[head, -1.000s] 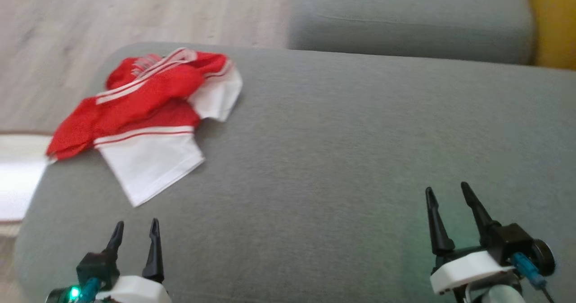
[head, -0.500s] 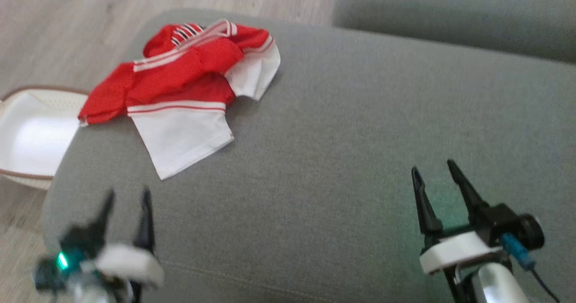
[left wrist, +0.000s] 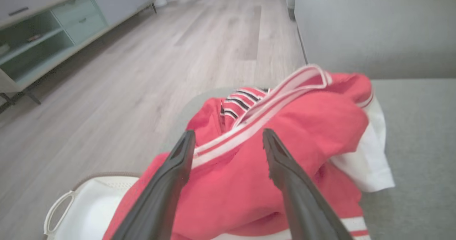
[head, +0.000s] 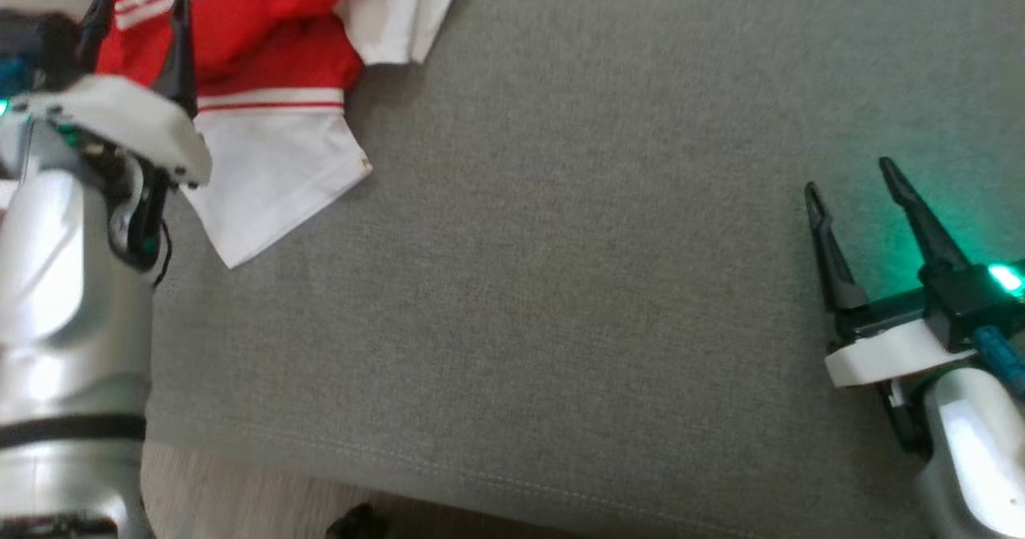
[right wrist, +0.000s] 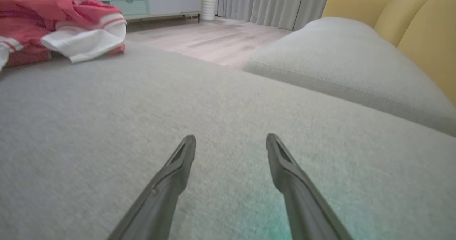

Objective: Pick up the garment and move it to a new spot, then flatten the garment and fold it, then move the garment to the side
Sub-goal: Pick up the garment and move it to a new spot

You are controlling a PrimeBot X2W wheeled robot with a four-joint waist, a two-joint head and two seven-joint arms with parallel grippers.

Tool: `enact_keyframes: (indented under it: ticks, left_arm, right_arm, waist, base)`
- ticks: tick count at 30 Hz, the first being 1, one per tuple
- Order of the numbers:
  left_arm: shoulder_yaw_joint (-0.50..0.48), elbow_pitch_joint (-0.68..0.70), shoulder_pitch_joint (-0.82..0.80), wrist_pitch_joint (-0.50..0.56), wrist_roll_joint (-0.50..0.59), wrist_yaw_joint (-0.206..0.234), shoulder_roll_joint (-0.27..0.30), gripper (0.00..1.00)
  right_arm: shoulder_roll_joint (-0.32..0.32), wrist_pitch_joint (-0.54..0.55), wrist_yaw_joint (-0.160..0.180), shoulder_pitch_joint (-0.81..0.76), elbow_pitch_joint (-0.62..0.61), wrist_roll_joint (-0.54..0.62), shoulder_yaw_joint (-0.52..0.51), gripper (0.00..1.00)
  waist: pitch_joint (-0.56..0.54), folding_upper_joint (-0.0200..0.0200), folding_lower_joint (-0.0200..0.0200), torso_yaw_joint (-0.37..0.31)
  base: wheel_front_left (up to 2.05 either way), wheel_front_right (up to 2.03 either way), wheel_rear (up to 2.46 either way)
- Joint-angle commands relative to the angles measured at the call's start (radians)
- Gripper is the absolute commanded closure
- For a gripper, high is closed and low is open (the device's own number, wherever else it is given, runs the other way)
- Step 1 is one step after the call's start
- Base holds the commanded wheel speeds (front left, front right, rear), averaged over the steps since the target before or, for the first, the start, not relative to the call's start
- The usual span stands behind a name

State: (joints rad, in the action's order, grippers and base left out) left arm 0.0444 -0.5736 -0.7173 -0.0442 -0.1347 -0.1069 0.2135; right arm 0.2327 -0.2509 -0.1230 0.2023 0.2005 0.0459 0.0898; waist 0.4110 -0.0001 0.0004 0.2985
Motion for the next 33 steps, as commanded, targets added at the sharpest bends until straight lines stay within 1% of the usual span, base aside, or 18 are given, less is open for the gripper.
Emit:
enact_keyframes:
  ticks: [1, 5, 10, 11, 12, 13, 15, 19, 24, 26, 29, 30, 33]
  left_arm:
    - [-0.024, -0.003, -0.035, 0.005, 0.003, -0.002, 0.055, 0.00]
    - [0.036, -0.172, -0.136, 0.022, 0.010, -0.016, 0.066, 0.00]
    - [0.080, -0.344, -0.211, 0.023, 0.017, -0.020, 0.071, 0.00]
    - [0.085, -0.369, -0.222, 0.016, 0.016, -0.020, 0.071, 0.18]
    - [0.089, -0.393, -0.233, 0.012, 0.013, -0.021, 0.071, 0.69]
    - [0.093, -0.412, -0.244, 0.003, 0.011, -0.021, 0.071, 1.00]
    - [0.104, -0.433, -0.264, -0.029, 0.010, -0.022, 0.074, 1.00]
    - [0.124, -0.444, -0.298, -0.093, 0.022, -0.022, 0.098, 1.00]
    - [0.154, -0.398, -0.346, -0.134, 0.008, -0.023, 0.109, 1.00]
    - [0.192, -0.356, -0.360, -0.132, 0.000, -0.023, 0.115, 1.00]
    - [0.259, -0.265, -0.366, -0.102, -0.053, -0.024, 0.119, 1.00]
    - [0.311, -0.181, -0.357, -0.067, -0.104, -0.024, 0.127, 1.00]
    - [0.388, -0.022, -0.324, 0.005, -0.186, -0.024, 0.153, 1.00]
  right_arm:
    - [0.015, -0.011, -0.008, 0.003, -0.040, 0.004, 0.019, 0.00]
    - [0.038, -0.011, -0.008, -0.007, -0.061, -0.001, 0.019, 0.00]
    - [0.041, -0.010, -0.008, -0.016, -0.077, -0.006, 0.026, 0.00]
    - [0.039, -0.010, -0.008, -0.017, -0.078, -0.006, 0.026, 0.00]
    - [0.036, -0.010, -0.008, -0.018, -0.078, -0.006, 0.026, 0.00]
    - [0.032, -0.010, -0.008, -0.019, -0.078, -0.007, 0.024, 0.00]
    - [0.022, -0.010, -0.008, -0.023, -0.071, -0.008, 0.019, 0.00]
    - [-0.009, -0.010, -0.008, -0.039, -0.050, -0.017, 0.011, 0.00]
    - [-0.060, -0.011, -0.008, -0.077, -0.035, -0.033, 0.003, 0.00]
    - [-0.082, -0.011, -0.008, -0.093, -0.029, -0.039, 0.004, 0.00]
    - [-0.111, -0.011, -0.008, -0.116, -0.023, -0.047, 0.005, 0.00]
    - [-0.126, -0.011, -0.008, -0.128, -0.020, -0.053, 0.007, 0.00]
    - [-0.144, -0.011, -0.008, -0.143, -0.020, -0.063, 0.012, 0.00]
  waist:
    - [0.067, 0.0001, -0.0004, 0.003]
    - [0.082, 0.0001, -0.0004, -0.010]
    - [0.077, 0.0001, -0.0004, -0.031]
    - [0.072, 0.0001, -0.0004, -0.034]
    - [0.068, 0.0001, -0.0004, -0.036]
    - [0.062, 0.0001, -0.0004, -0.038]
    - [0.041, 0.0001, -0.0004, -0.041]
    - [-0.024, 0.0001, -0.0004, -0.048]
    - [-0.128, 0.0001, -0.0004, -0.058]
    - [-0.173, 0.0001, -0.0004, -0.070]
    - [-0.234, 0.0001, -0.0004, -0.098]
    - [-0.267, 0.0001, -0.0004, -0.121]
    - [-0.305, 0.0001, -0.0004, -0.164]
  base:
    - [0.00, 0.00, 0.00]
    - [0.00, 0.00, 0.00]
    - [0.00, 0.00, 0.00]
    - [0.00, 0.00, 0.00]
    - [0.00, 0.00, 0.00]
    - [0.00, 0.00, 0.00]
    - [0.00, 0.00, 0.00]
    - [0.00, 0.00, 0.00]
    - [0.00, 0.00, 0.00]
    - [0.00, 0.00, 0.00]
    - [0.00, 0.00, 0.00]
    - [0.00, 0.00, 0.00]
    - [0.00, 0.00, 0.00]
